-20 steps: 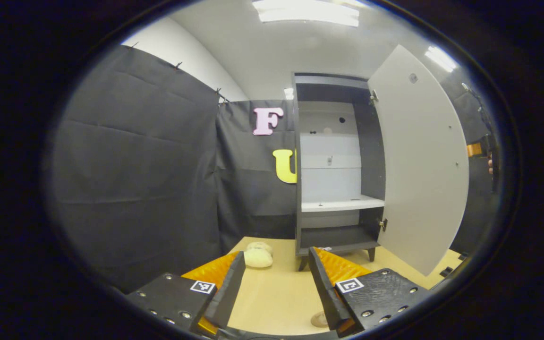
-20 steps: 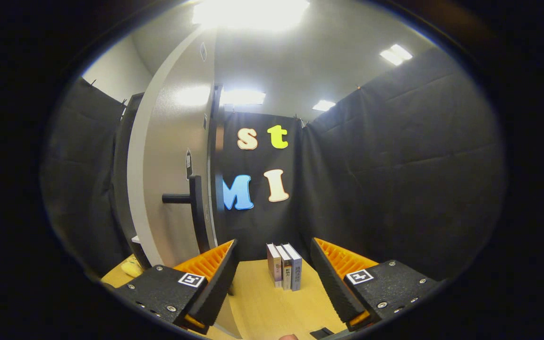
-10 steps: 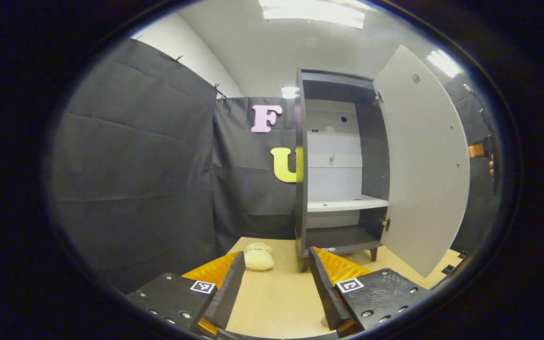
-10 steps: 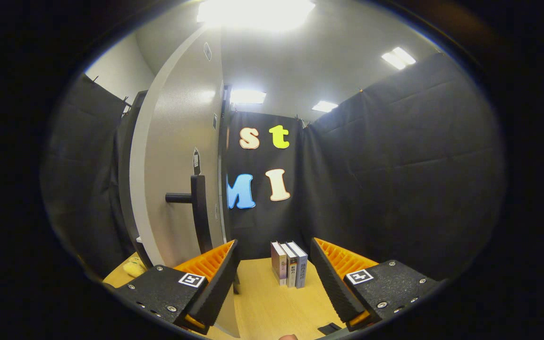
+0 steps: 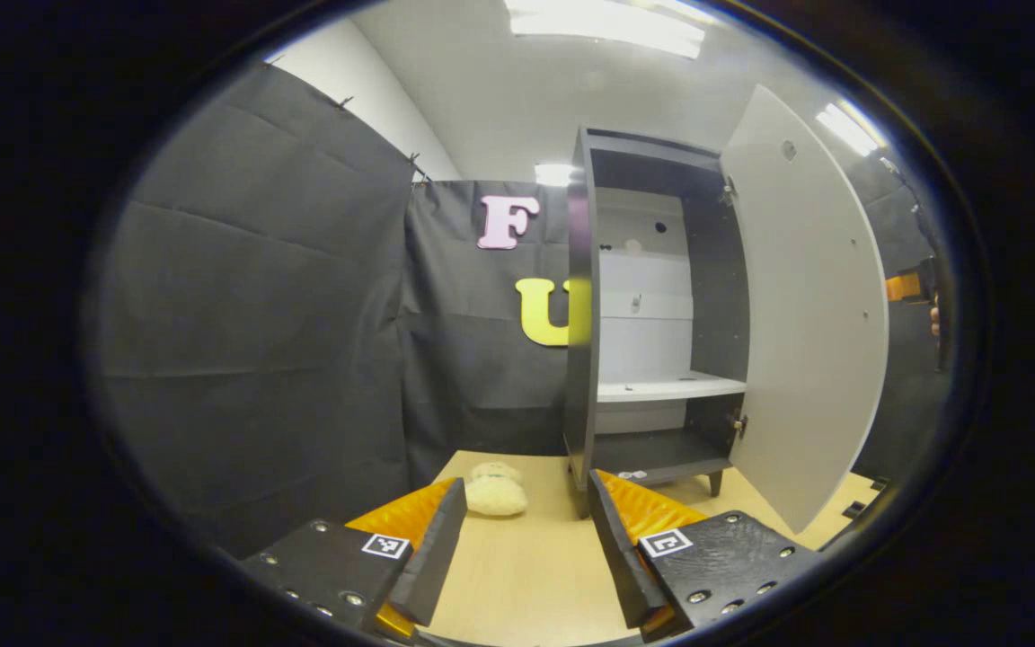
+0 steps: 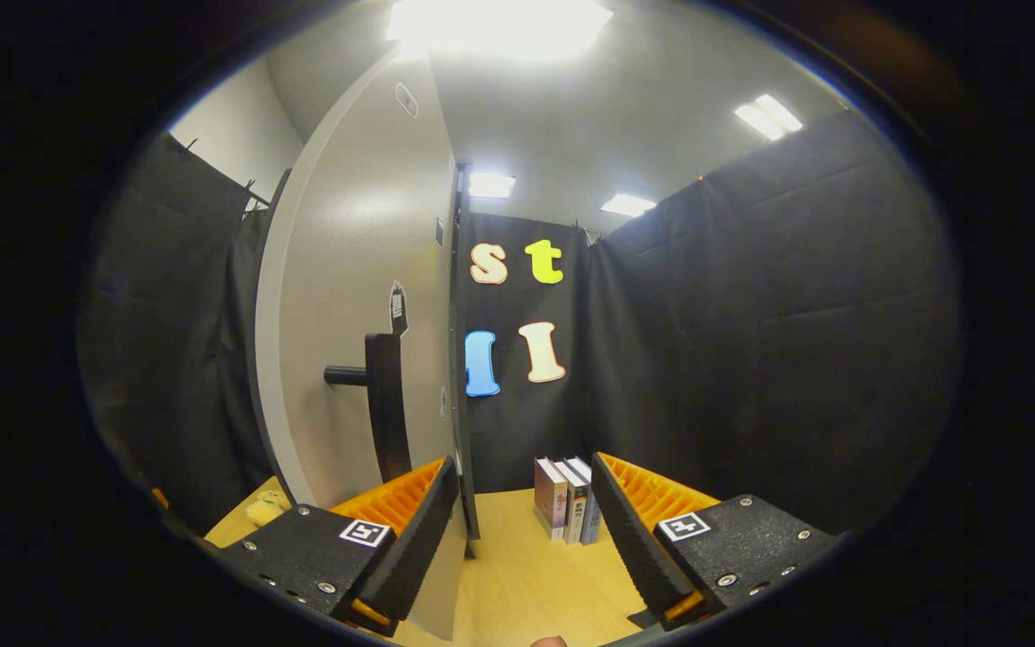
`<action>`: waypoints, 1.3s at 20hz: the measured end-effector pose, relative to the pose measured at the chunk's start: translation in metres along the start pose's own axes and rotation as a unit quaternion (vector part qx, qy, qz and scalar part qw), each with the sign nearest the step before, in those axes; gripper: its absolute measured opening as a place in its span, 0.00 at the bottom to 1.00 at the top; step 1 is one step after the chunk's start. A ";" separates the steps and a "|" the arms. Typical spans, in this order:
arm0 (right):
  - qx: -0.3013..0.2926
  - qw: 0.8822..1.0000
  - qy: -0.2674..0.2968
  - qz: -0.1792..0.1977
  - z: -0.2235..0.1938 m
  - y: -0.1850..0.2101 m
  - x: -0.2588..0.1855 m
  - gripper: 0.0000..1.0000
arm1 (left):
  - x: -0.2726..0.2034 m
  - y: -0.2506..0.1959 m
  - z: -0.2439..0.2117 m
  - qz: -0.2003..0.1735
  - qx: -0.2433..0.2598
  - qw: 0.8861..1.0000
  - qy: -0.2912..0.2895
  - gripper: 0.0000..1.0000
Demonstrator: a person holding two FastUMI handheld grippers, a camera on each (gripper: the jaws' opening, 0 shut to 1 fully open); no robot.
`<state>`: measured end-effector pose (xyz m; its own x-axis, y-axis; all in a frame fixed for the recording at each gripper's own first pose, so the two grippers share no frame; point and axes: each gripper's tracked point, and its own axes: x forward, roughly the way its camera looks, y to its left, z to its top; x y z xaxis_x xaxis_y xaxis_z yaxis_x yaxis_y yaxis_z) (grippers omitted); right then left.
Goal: Open the cabinet door with the right hand, grasp the bottle in the cabinet with the left hand and place it on the coaster, then close the cabinet door with the right hand.
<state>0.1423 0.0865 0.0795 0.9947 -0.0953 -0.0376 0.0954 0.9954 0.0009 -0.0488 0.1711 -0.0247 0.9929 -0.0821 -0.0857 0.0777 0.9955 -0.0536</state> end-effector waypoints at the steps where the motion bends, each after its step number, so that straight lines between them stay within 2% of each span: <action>1: 0.000 1.000 0.000 0.005 0.000 0.007 0.000 0.93 | 0.001 0.004 0.001 0.000 0.000 1.000 -0.001 0.77; 2: 0.001 1.000 -0.001 0.010 0.001 0.015 -0.001 0.93 | 0.003 0.007 0.000 0.001 0.000 1.000 -0.002 0.77; 3: 0.001 1.000 -0.002 0.014 0.001 0.021 -0.001 0.93 | 0.005 0.011 -0.001 0.001 0.000 1.000 -0.002 0.82; 6: 0.005 1.000 -0.005 0.026 0.001 0.033 0.005 0.93 | 0.008 0.024 -0.001 0.005 -0.002 1.000 -0.002 0.83; 7: 0.006 1.000 -0.005 0.030 0.001 0.039 0.007 0.93 | 0.008 0.026 -0.001 0.007 -0.003 1.000 -0.002 0.77; 8: 0.006 0.999 -0.005 0.036 0.000 0.050 0.010 0.93 | 0.009 0.031 -0.001 0.009 -0.003 1.000 -0.002 0.83; 11: 0.003 0.999 -0.006 0.051 0.001 0.072 0.008 0.93 | 0.007 0.044 -0.004 0.016 -0.007 1.000 -0.002 0.82; 12: 0.001 0.998 -0.007 0.055 0.001 0.077 0.010 0.93 | 0.007 0.047 -0.004 0.018 -0.010 1.000 -0.002 0.77; 14: -0.002 0.998 -0.009 0.063 0.001 0.088 0.011 0.93 | 0.006 0.055 -0.003 0.023 -0.012 1.000 -0.005 0.77; 15: -0.003 0.998 -0.009 0.068 0.001 0.094 0.012 0.93 | 0.003 0.058 -0.002 0.026 -0.011 1.000 -0.006 0.82; 26: -0.004 0.994 -0.014 0.112 0.004 0.161 0.030 0.94 | -0.003 0.100 -0.011 0.055 -0.012 0.998 -0.004 0.82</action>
<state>0.1877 0.2440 0.0828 0.9915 0.1296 -0.0102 -0.1296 0.9916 -0.0014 -0.0448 0.2704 -0.0402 0.9960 0.0274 -0.0850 -0.0332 0.9972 -0.0675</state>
